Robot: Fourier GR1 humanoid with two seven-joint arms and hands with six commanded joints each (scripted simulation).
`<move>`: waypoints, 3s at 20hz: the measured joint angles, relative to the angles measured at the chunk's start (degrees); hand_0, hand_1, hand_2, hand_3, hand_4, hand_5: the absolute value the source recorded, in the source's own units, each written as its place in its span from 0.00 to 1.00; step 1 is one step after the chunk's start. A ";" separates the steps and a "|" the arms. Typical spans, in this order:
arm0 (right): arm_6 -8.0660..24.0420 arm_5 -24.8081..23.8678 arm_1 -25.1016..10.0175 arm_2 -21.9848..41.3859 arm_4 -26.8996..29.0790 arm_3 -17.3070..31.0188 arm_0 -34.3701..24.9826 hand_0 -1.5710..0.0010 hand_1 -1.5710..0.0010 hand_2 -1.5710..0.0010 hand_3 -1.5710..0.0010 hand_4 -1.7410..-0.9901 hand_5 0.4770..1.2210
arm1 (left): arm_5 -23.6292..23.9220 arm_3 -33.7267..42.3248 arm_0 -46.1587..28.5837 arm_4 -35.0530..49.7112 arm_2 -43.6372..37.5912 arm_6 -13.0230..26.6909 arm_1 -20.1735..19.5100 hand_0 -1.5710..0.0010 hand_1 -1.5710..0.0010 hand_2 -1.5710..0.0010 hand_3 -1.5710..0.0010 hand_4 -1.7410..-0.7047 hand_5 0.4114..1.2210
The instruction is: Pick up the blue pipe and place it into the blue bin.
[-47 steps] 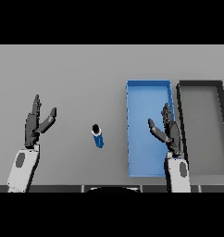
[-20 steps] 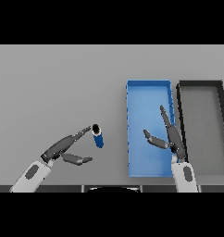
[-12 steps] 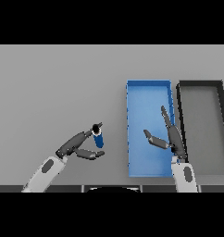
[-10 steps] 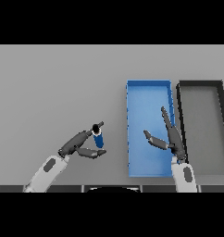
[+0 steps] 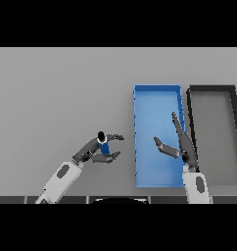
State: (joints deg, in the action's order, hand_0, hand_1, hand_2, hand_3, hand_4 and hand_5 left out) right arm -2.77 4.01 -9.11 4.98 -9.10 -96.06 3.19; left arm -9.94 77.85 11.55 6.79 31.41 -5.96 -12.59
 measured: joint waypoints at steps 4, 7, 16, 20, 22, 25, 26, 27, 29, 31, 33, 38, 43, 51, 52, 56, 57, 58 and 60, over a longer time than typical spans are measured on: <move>-1.24 0.28 -0.37 0.19 -0.38 0.13 0.60 1.00 1.00 1.00 1.00 0.74 0.11 | 1.13 -0.67 -0.22 0.44 -0.30 -0.79 1.76 0.38 0.30 0.26 0.29 0.18 0.78; -1.00 0.07 -0.30 0.47 -0.94 0.05 0.82 1.00 1.00 1.00 1.00 0.75 0.11 | 1.68 0.27 -0.55 0.13 1.79 -0.64 2.13 0.19 0.15 0.13 0.16 0.15 0.89; -0.42 -0.18 -0.37 0.40 -1.34 0.57 0.33 1.00 1.00 1.00 1.00 0.79 0.10 | 3.52 5.78 -0.71 -2.19 2.07 -6.17 3.98 0.03 0.02 0.02 0.02 0.25 0.98; -0.27 -0.26 -0.82 0.32 -1.81 0.62 0.18 1.00 1.00 1.00 1.00 0.81 0.11 | 3.40 8.86 0.74 -2.25 1.84 -3.90 5.45 0.01 0.01 0.01 0.01 0.26 0.99; -0.61 -0.68 -0.50 0.68 -2.53 0.71 0.66 1.00 1.00 1.00 1.00 0.82 0.12 | 3.25 9.99 2.15 -3.06 1.50 -2.53 5.46 0.01 0.01 0.00 0.01 0.26 1.00; -0.33 -0.33 -1.18 0.02 -1.95 0.94 0.09 1.00 1.00 1.00 1.00 0.82 0.13 | 1.78 10.65 3.18 -2.72 1.04 -0.07 5.81 0.00 0.00 0.00 0.00 0.26 1.00; -1.35 -0.05 -1.22 0.23 -1.95 0.73 0.76 1.00 1.00 1.00 1.00 0.82 0.13 | 1.28 11.39 3.72 -2.20 0.32 0.80 5.30 0.00 0.00 0.00 0.00 0.26 1.00; -0.79 -0.30 -0.89 0.33 -2.13 1.07 0.55 1.00 1.00 1.00 1.00 0.82 0.14 | 0.98 12.08 2.95 -2.73 1.23 0.59 5.85 0.00 0.00 0.00 0.00 0.26 1.00; -2.13 -2.39 0.83 1.01 -3.40 -0.61 3.32 1.00 1.00 1.00 1.00 0.82 0.14 | 0.17 11.71 2.91 -2.73 1.00 1.16 6.18 0.00 0.00 0.00 0.00 0.26 1.00; -3.02 -5.49 3.25 1.86 -5.18 -3.60 7.73 1.00 1.00 1.00 1.00 0.82 0.14 | 0.37 11.55 2.68 -3.64 1.21 1.59 7.06 0.00 0.00 0.00 0.00 0.26 1.00; -3.52 -8.98 6.00 2.88 -7.36 -7.04 12.91 1.00 1.00 1.00 1.00 0.78 0.14 | 0.08 12.06 2.75 -3.58 0.53 1.76 7.01 0.00 0.00 0.00 0.00 0.26 1.00; -5.05 -10.35 8.02 2.74 -5.68 -10.67 15.92 1.00 0.99 0.98 1.00 0.77 0.13 | -1.38 11.81 2.15 -4.47 -0.36 1.04 6.89 0.00 0.00 0.00 0.00 0.26 1.00; -6.62 -2.24 3.48 2.86 3.22 -19.63 13.46 1.00 1.00 0.99 1.00 0.77 0.15 | -2.15 11.78 2.37 -5.63 -0.86 2.52 7.87 0.00 0.00 0.00 0.00 0.26 1.00; 11.79 8.51 -5.93 7.81 5.62 -26.08 3.81 1.00 1.00 1.00 1.00 0.66 0.07 | -3.33 12.07 1.96 -7.96 -1.48 2.58 8.58 0.00 0.00 0.00 0.00 0.26 1.00; 13.03 9.37 -5.65 9.23 5.30 -26.14 2.67 1.00 1.00 1.00 1.00 0.65 0.06 | -3.60 11.99 2.01 -8.12 -1.51 2.06 8.78 0.00 0.00 0.00 0.00 0.26 1.00; 18.77 11.52 -4.87 12.06 6.67 -26.35 -2.26 1.00 1.00 1.00 1.00 0.68 0.06 | -3.92 11.80 1.76 -8.79 -1.90 2.33 9.48 0.00 0.00 0.00 0.00 0.26 1.00; 19.59 12.47 -4.17 12.78 7.72 -25.49 -3.36 1.00 1.00 1.00 1.00 0.68 0.07 | -4.26 12.06 2.43 -8.34 -2.89 2.87 8.97 0.00 0.00 0.00 0.00 0.26 1.00; 20.02 13.32 -3.83 13.40 8.64 -25.30 -4.70 1.00 1.00 1.00 1.00 0.69 0.06 | -4.91 12.14 2.37 -8.21 -2.60 2.82 9.39 0.00 0.00 0.00 0.00 0.26 1.00; 22.30 14.01 -3.08 14.43 9.21 -24.03 -9.07 1.00 1.00 1.00 1.00 0.71 0.05 | -5.28 12.20 2.64 -8.48 -2.76 3.78 9.84 0.00 0.00 0.00 0.00 0.26 1.00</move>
State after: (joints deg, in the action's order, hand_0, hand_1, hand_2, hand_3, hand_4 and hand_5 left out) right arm 19.54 18.02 -12.18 19.41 0.11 -120.09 -5.88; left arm -15.22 90.06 14.20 -1.69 28.64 -2.17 -2.75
